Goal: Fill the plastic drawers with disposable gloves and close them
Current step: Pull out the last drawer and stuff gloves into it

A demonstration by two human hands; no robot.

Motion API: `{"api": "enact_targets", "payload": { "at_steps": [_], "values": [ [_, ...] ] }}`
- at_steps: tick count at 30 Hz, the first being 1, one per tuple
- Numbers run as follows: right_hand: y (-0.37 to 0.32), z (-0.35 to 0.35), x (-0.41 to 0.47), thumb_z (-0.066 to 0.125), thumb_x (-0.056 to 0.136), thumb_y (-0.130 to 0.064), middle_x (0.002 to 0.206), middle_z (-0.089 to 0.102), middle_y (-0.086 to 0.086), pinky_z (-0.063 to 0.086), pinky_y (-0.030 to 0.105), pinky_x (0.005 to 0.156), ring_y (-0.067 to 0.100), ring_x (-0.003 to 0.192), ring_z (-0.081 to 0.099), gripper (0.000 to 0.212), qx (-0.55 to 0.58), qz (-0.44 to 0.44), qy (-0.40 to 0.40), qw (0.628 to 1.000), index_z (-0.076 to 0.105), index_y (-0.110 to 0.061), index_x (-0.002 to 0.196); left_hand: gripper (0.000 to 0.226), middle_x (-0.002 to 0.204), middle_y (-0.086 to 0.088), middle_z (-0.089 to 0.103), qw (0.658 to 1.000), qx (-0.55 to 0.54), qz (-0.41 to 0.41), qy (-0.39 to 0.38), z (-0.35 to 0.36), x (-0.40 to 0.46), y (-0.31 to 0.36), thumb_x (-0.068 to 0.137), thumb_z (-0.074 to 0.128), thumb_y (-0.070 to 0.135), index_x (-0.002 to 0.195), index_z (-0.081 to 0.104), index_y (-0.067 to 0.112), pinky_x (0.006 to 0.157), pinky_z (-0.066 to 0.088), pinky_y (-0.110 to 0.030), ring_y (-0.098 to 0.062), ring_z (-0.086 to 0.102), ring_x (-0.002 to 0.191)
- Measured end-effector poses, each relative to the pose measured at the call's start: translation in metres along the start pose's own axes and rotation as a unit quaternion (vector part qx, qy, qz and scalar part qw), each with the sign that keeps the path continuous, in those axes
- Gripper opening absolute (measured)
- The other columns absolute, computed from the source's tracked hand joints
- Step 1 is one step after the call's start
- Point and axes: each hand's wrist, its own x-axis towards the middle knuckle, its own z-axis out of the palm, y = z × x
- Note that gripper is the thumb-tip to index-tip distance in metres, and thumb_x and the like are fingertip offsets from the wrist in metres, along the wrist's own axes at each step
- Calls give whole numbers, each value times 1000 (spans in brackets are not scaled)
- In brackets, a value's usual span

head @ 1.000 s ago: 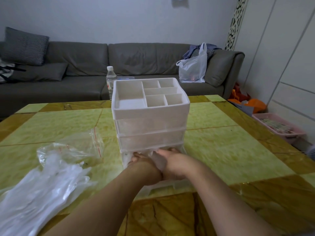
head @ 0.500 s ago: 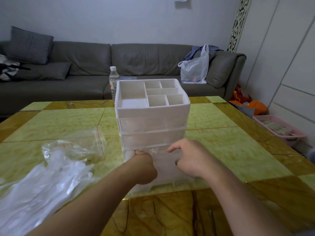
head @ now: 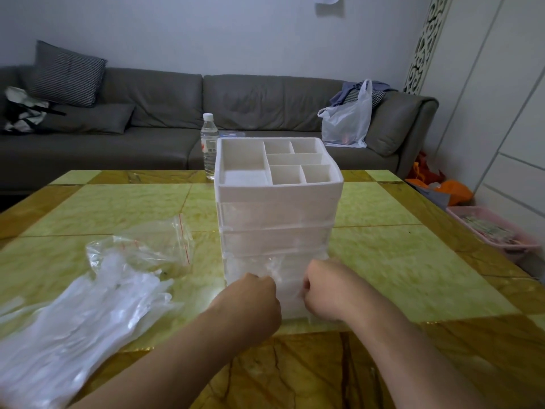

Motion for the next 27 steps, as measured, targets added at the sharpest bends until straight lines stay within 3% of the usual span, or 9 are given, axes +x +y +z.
{"api": "enact_targets", "payload": {
  "at_steps": [5,8,10,12,15,19,21,24,27],
  "values": [
    [-2,-1,4,55,89,-9,94,64,11,50,29,59,27,77,68,12,-13,-8,-40,999,63,-13,82,28,89,-4,55,999,20,16,-47,-7,0,-2,106,41,27,83,53,16,69,51,-34,-23,60,81],
    [-3,-9,-1,54,86,-9,75,51,5,34,26,47,23,64,55,17,-24,-20,-15,999,50,-14,71,18,97,-5,60,997,41,42,-52,-17,-20,1,101,47,20,106,63,14,75,55,-37,-27,62,88],
    [-3,-13,-6,54,84,-10,63,43,2,28,29,44,20,55,47,24,-24,-19,18,999,44,-14,63,17,105,-6,61,997,46,66,-19,-19,-32,0,99,50,20,112,60,16,78,55,-39,-29,61,95],
    [-6,-13,-6,54,81,-14,58,47,2,31,30,43,22,52,51,22,-19,-29,75,997,50,-12,59,21,119,-4,58,995,17,93,35,-18,-45,-8,99,52,19,120,57,18,85,56,-44,-28,58,110],
    [-14,-11,-8,50,81,-21,59,59,1,51,35,50,24,55,60,23,1,-43,163,986,64,-17,62,40,138,7,46,983,-63,111,132,-21,-66,-31,99,53,13,137,49,23,95,54,-38,-16,47,124],
    [-25,-12,-21,60,89,-22,59,64,-3,57,43,55,24,59,62,23,58,-80,248,964,67,-23,68,17,112,14,49,975,-105,17,193,-21,-96,-87,100,51,24,114,46,32,84,53,-33,-11,54,101],
    [-36,-9,-27,65,87,-18,57,64,-4,56,43,53,22,56,62,20,64,-108,279,952,68,-24,68,17,110,10,49,984,-64,-70,151,-18,-107,-122,98,53,37,108,42,29,82,51,-35,-16,54,103],
    [-57,-1,-33,69,84,-17,58,64,-4,55,43,53,24,57,62,16,60,-140,296,943,67,-23,69,42,117,2,49,984,14,-176,10,-14,-116,-167,93,60,56,110,38,24,83,48,-35,-23,52,114],
    [-74,10,-37,71,82,-14,60,62,-6,54,41,53,17,58,60,16,65,-176,284,940,66,-22,69,31,112,3,53,981,-8,-193,11,-6,-116,-193,96,56,53,103,41,26,87,51,-37,-21,56,108]
  ]
}}
